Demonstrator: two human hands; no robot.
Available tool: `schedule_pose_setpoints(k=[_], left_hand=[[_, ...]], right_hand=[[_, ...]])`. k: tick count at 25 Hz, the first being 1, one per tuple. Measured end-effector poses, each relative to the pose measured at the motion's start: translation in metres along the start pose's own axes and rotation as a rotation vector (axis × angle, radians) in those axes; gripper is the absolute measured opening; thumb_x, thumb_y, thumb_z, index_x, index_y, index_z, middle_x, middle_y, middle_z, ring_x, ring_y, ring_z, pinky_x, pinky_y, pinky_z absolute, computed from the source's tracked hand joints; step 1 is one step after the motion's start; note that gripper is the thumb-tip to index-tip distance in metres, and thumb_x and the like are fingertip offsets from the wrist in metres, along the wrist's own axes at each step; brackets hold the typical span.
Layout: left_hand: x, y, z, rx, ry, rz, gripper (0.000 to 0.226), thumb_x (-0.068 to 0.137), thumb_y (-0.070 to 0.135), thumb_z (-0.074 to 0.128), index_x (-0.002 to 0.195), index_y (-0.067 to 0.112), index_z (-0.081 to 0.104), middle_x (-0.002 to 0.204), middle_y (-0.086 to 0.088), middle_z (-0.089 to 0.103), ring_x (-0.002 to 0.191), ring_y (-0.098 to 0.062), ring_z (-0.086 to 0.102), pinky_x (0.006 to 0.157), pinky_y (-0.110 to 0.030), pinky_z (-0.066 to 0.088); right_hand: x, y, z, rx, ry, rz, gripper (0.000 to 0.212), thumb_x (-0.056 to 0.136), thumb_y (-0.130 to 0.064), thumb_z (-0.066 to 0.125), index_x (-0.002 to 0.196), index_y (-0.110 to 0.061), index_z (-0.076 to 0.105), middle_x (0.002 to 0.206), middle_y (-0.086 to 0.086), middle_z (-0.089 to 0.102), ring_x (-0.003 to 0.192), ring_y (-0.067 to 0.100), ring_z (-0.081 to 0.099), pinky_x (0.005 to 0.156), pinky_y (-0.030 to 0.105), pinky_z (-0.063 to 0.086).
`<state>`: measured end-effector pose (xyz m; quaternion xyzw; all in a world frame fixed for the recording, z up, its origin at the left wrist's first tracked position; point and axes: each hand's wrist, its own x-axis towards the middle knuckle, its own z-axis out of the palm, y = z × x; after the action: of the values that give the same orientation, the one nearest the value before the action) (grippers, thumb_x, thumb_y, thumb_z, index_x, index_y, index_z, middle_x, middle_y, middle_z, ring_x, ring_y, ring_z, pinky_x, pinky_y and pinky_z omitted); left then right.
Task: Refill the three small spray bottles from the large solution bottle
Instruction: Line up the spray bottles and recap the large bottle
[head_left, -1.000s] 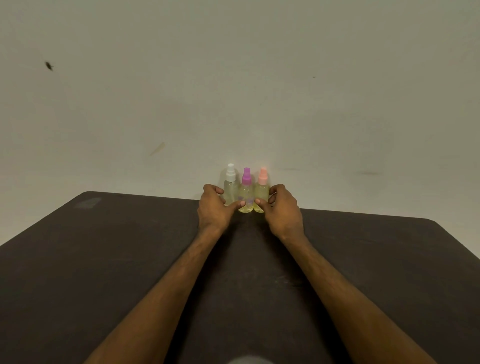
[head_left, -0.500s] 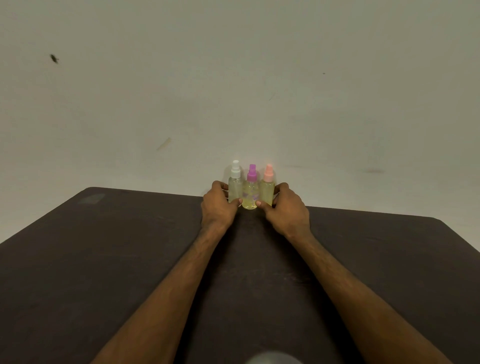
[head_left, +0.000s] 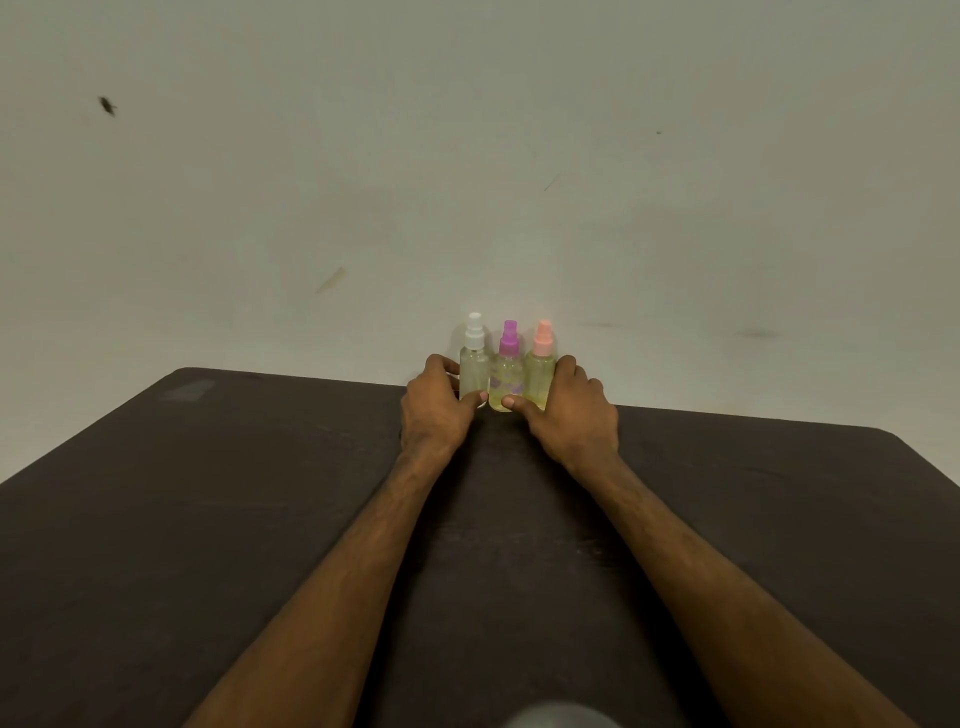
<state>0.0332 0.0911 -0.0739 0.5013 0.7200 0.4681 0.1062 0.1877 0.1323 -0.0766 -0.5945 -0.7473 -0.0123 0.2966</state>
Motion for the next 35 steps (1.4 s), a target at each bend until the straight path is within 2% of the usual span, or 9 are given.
schedule_pose_setpoints(k=[4,7,11,17,20,22,24,29,35], left_hand=[[0.001,-0.001,-0.001,-0.025,-0.018,-0.01,0.046,0.083,0.022,0.08,0.121,0.01,0.057,0.116,-0.007,0.07,0.102,-0.021,0.067,0.088,-0.034,0.053],[-0.001,0.0,-0.001,-0.025,-0.017,-0.007,0.047,0.083,0.025,0.08,0.121,0.01,0.057,0.116,-0.006,0.069,0.102,-0.02,0.067,0.086,-0.033,0.053],[-0.002,-0.001,0.001,-0.035,-0.01,0.004,0.046,0.082,0.026,0.08,0.119,0.01,0.057,0.114,-0.005,0.069,0.1,-0.02,0.066,0.081,-0.03,0.051],[-0.001,-0.002,0.001,-0.032,-0.012,0.001,0.047,0.082,0.026,0.08,0.12,0.011,0.056,0.114,-0.005,0.068,0.101,-0.02,0.066,0.085,-0.033,0.054],[0.0,-0.002,0.002,-0.028,-0.008,0.01,0.046,0.082,0.027,0.08,0.118,0.011,0.056,0.112,-0.004,0.069,0.099,-0.02,0.066,0.082,-0.032,0.053],[0.0,-0.003,0.003,-0.031,-0.01,0.014,0.046,0.082,0.028,0.08,0.118,0.012,0.056,0.112,-0.005,0.069,0.098,-0.02,0.066,0.082,-0.032,0.053],[0.0,-0.003,0.003,-0.033,-0.006,0.02,0.046,0.082,0.028,0.081,0.118,0.012,0.056,0.112,-0.005,0.069,0.098,-0.02,0.067,0.084,-0.034,0.055],[0.001,-0.005,0.003,-0.043,-0.003,0.026,0.047,0.081,0.026,0.081,0.118,0.01,0.057,0.112,-0.006,0.069,0.097,-0.019,0.066,0.084,-0.033,0.055],[0.002,-0.006,0.005,-0.001,0.021,0.04,0.048,0.077,0.034,0.084,0.111,0.013,0.057,0.102,-0.002,0.069,0.085,-0.016,0.063,0.074,-0.031,0.053]], right_hand=[[0.001,0.005,-0.001,0.106,-0.016,0.01,0.064,0.078,-0.061,0.07,0.112,-0.014,0.044,0.107,0.005,0.06,0.099,0.027,0.057,0.072,0.039,0.049],[-0.003,0.005,-0.003,0.185,0.048,0.04,0.075,0.07,-0.068,0.071,0.112,-0.015,0.039,0.105,0.004,0.058,0.093,0.024,0.058,0.069,0.037,0.051],[-0.001,0.0,-0.003,0.085,0.053,0.041,0.082,0.068,-0.079,0.063,0.113,-0.015,0.038,0.107,0.003,0.057,0.091,0.023,0.06,0.064,0.033,0.046],[0.002,0.004,-0.002,0.111,0.005,0.015,0.062,0.082,-0.06,0.066,0.114,-0.014,0.042,0.107,0.005,0.062,0.092,0.024,0.06,0.064,0.033,0.042],[0.0,0.0,-0.001,0.083,0.027,0.012,0.076,0.076,-0.075,0.058,0.117,-0.013,0.042,0.108,0.005,0.06,0.093,0.024,0.06,0.068,0.036,0.051],[-0.001,-0.003,0.0,0.041,0.042,0.017,0.087,0.071,-0.083,0.055,0.119,-0.012,0.041,0.109,0.006,0.059,0.094,0.025,0.06,0.069,0.036,0.051],[0.0,-0.003,0.0,0.042,0.037,0.015,0.084,0.072,-0.078,0.059,0.119,-0.011,0.04,0.111,0.007,0.06,0.096,0.026,0.06,0.068,0.036,0.048],[0.003,0.004,0.002,0.139,0.014,0.004,0.062,0.08,-0.058,0.069,0.112,-0.012,0.042,0.104,0.007,0.063,0.093,0.027,0.06,0.064,0.034,0.043],[0.0,0.007,0.001,0.239,0.012,-0.001,0.061,0.077,-0.052,0.076,0.111,-0.012,0.046,0.101,0.004,0.063,0.089,0.023,0.061,0.065,0.03,0.041]])
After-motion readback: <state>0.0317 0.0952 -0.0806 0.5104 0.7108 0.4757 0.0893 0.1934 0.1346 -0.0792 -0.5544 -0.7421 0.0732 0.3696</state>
